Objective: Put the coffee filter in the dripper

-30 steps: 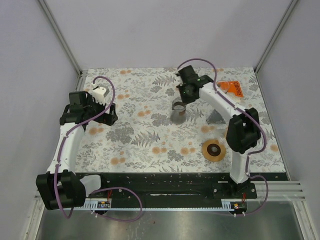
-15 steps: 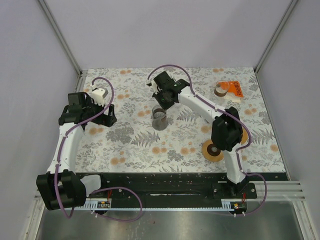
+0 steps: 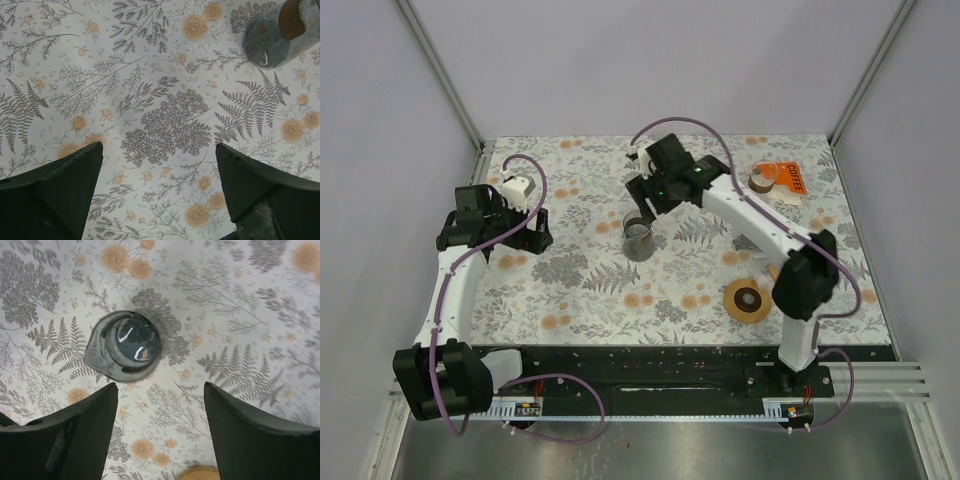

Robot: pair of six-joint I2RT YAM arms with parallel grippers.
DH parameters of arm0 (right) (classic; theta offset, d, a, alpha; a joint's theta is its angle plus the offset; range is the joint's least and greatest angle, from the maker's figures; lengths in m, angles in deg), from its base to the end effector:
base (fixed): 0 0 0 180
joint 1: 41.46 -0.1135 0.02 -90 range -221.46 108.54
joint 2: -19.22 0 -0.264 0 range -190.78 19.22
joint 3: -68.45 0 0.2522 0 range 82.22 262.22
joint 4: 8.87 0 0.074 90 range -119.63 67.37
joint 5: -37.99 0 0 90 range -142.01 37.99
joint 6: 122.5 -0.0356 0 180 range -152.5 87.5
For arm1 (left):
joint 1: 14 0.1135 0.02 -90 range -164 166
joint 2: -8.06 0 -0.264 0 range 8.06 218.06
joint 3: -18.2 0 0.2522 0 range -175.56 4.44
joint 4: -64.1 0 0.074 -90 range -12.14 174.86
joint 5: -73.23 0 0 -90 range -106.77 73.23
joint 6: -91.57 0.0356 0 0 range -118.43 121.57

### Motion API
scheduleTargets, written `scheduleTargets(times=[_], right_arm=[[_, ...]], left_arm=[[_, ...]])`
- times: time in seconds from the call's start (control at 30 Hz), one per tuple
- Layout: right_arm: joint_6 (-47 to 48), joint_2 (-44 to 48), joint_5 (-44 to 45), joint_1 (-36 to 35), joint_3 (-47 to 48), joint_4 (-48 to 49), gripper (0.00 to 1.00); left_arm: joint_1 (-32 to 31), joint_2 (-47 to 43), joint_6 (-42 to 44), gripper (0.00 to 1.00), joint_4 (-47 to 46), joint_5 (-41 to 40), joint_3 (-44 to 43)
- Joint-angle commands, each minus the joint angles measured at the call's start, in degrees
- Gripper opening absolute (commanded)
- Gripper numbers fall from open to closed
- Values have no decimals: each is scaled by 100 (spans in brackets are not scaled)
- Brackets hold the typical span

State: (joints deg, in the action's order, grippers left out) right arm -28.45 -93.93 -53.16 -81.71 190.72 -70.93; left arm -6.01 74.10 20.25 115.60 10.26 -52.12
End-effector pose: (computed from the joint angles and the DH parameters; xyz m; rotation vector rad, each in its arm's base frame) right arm 0.3345 0.2841 0.3088 -0.9572 2.3288 0.2862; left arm 0.2360 0.0168 0.2960 0.4290 2.2652 -0.3295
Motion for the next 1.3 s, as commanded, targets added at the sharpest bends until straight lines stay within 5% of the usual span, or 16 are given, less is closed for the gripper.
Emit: scheduleTargets(times=[0.0, 0.27, 0.4, 0.67, 0.83, 1.07, 1.17, 1.27], right_arm=[[-614, 1749, 484, 779, -1004, 882, 78], [-1679, 3227, 756, 2328, -3089, 1428, 86], [-2074, 3492, 617, 2346, -3520, 1060, 84], [-3137, 3807, -447, 2259, -4670, 189, 54], [-3814, 3932, 676, 1294, -5112, -355, 50], [-4448, 3676, 1221, 949, -5533, -682, 63], [-4571, 3834, 1721, 940, -5691, -577, 84], [-4502, 3677, 1873, 940, -5709, -296, 87]], left_arm=[[54, -153, 92, 99, -65, 224, -163], [89, -127, 66, 99, -38, 365, -172], [98, -100, 75, 99, -3, 391, -163], [168, -91, 75, 99, 50, 488, -172], [212, -56, 101, 99, 67, 584, -180], [238, -47, 110, 99, 67, 593, -172], [247, -30, 101, 99, 67, 620, -189], [256, 14, 92, 99, 76, 663, -198]])
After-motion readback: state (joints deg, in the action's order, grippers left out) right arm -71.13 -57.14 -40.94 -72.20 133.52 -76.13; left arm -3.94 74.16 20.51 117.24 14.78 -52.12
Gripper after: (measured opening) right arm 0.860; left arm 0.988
